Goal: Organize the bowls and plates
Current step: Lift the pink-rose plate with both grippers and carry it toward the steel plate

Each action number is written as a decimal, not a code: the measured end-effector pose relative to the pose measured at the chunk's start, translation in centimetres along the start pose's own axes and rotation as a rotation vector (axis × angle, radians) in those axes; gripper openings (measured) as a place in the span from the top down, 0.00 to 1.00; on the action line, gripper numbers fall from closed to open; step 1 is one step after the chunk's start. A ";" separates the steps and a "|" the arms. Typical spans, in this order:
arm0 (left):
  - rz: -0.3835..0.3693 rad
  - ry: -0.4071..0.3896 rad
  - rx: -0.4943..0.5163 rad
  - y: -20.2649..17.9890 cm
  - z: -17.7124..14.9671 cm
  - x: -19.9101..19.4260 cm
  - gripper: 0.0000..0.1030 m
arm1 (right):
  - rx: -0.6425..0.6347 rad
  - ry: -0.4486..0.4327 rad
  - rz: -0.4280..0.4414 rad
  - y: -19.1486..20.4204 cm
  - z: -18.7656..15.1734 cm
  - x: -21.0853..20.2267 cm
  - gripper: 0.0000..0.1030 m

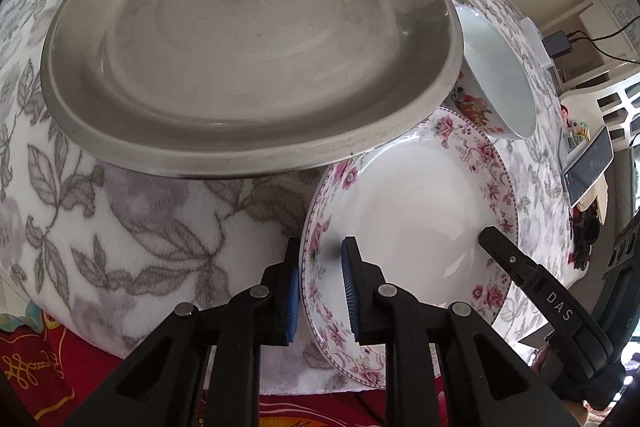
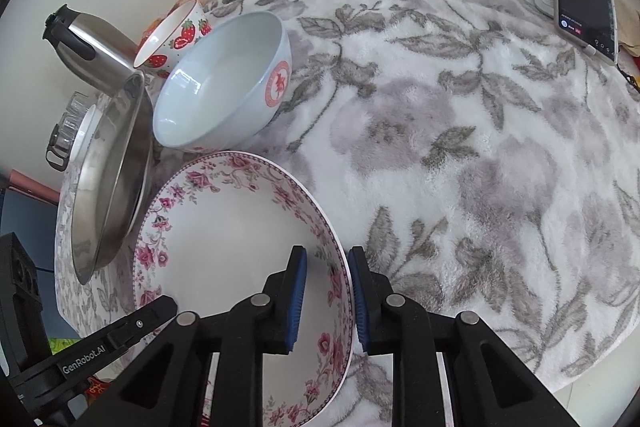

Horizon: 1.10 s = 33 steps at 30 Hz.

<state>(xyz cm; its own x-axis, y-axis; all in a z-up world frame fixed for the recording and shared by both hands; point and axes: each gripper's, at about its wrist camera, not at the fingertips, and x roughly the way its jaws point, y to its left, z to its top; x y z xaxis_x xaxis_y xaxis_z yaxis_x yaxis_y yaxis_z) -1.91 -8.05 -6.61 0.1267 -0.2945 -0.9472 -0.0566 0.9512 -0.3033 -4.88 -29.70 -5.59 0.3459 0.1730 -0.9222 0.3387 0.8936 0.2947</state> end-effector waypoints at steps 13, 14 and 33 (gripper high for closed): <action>0.004 0.000 0.014 -0.5 -0.1 0.4 0.80 | -0.021 0.002 0.001 0.3 0.0 0.0 0.78; 0.007 -0.001 0.019 -0.6 -0.1 0.4 0.80 | -0.022 0.004 0.007 0.2 0.0 0.0 0.79; -0.054 -0.026 0.089 -3.1 -0.7 -0.8 0.80 | 0.016 -0.042 0.021 -1.4 -1.2 -3.1 0.83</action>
<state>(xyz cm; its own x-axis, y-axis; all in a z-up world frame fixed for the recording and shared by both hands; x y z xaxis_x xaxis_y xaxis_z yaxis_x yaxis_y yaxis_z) -2.57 -10.80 -5.00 0.1534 -0.3437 -0.9265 0.0388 0.9389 -0.3419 -7.51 -30.99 -3.40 0.3895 0.1742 -0.9044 0.3443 0.8832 0.3184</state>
